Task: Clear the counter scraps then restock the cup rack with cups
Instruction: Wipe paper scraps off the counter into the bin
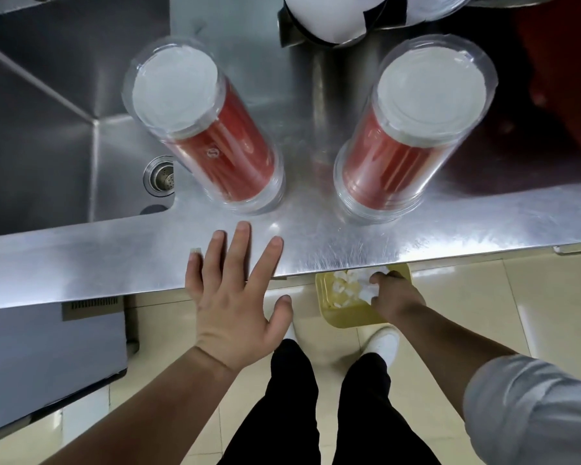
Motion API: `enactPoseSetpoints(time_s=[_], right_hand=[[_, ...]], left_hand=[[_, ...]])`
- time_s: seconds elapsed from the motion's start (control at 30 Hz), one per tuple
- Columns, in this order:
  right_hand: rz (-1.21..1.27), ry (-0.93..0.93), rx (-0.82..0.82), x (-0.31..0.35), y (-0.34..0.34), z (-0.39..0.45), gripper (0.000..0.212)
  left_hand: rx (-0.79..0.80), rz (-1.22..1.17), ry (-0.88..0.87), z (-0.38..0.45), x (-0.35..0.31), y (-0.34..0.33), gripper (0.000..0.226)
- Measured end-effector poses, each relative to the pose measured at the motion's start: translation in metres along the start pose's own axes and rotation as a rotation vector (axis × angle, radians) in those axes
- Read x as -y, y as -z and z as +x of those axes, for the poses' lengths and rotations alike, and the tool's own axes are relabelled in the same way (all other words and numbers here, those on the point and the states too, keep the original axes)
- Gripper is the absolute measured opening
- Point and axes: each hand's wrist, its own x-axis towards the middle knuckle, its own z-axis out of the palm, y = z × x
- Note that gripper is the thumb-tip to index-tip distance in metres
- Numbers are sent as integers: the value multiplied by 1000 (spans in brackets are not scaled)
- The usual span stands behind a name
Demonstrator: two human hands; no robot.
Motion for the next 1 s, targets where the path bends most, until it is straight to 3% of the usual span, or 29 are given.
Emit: enactPoseSetpoints(time_s=[0.43, 0.7, 1.0], right_hand=[[8, -23, 17, -2, 13, -16, 47], [-46, 19, 36, 3, 42, -52, 52], [-137, 132, -19, 12, 79, -111, 42]], left_hand=[[47, -27, 3, -1, -1, 2, 72], [133, -67, 13, -1, 0, 10, 74], [298, -73, 6, 2, 1, 24, 73]])
